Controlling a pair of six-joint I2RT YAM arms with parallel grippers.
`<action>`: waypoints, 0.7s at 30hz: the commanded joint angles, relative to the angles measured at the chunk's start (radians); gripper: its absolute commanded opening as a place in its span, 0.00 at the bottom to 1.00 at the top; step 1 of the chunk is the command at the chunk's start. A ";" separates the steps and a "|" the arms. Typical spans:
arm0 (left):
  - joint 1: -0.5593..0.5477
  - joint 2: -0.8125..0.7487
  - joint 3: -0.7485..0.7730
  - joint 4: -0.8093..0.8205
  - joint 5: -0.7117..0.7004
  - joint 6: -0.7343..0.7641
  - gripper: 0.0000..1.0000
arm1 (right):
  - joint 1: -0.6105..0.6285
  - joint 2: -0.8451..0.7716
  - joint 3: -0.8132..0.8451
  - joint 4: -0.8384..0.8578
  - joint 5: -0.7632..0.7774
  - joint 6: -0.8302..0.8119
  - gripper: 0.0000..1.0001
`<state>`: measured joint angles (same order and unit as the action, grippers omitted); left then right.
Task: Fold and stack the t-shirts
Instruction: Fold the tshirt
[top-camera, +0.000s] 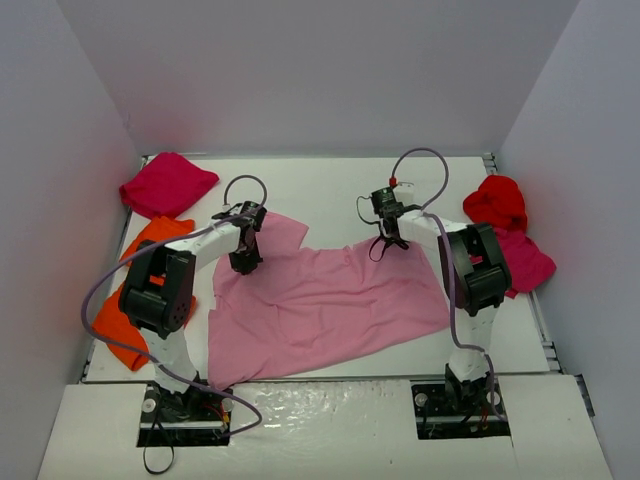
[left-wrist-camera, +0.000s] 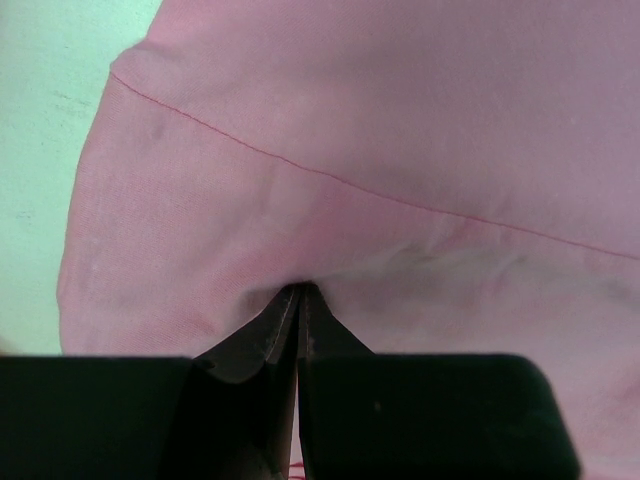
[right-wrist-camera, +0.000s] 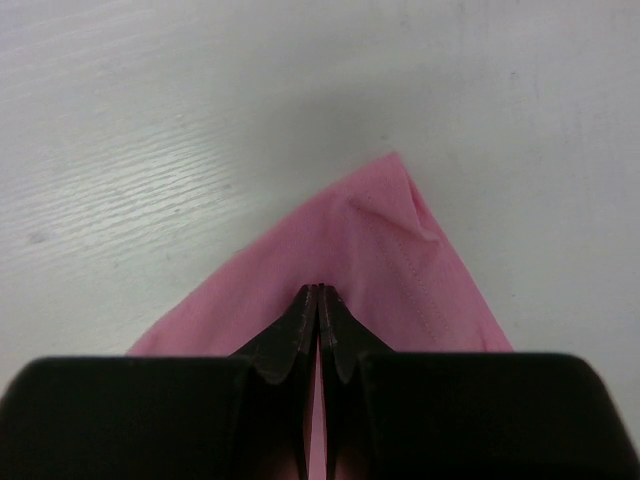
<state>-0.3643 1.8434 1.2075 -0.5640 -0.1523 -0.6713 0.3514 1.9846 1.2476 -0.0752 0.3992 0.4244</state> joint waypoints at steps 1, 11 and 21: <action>0.044 0.025 -0.081 0.040 0.017 0.021 0.00 | -0.051 0.024 -0.011 -0.071 0.131 -0.028 0.00; 0.062 -0.003 -0.096 0.036 0.005 0.039 0.00 | -0.114 0.037 -0.001 -0.095 0.211 -0.026 0.00; 0.062 -0.008 -0.102 0.056 0.001 0.041 0.00 | -0.118 0.043 0.000 -0.095 0.189 -0.011 0.00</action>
<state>-0.3256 1.8060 1.1533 -0.4955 -0.1086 -0.6539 0.2420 2.0083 1.2476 -0.1093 0.5729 0.3978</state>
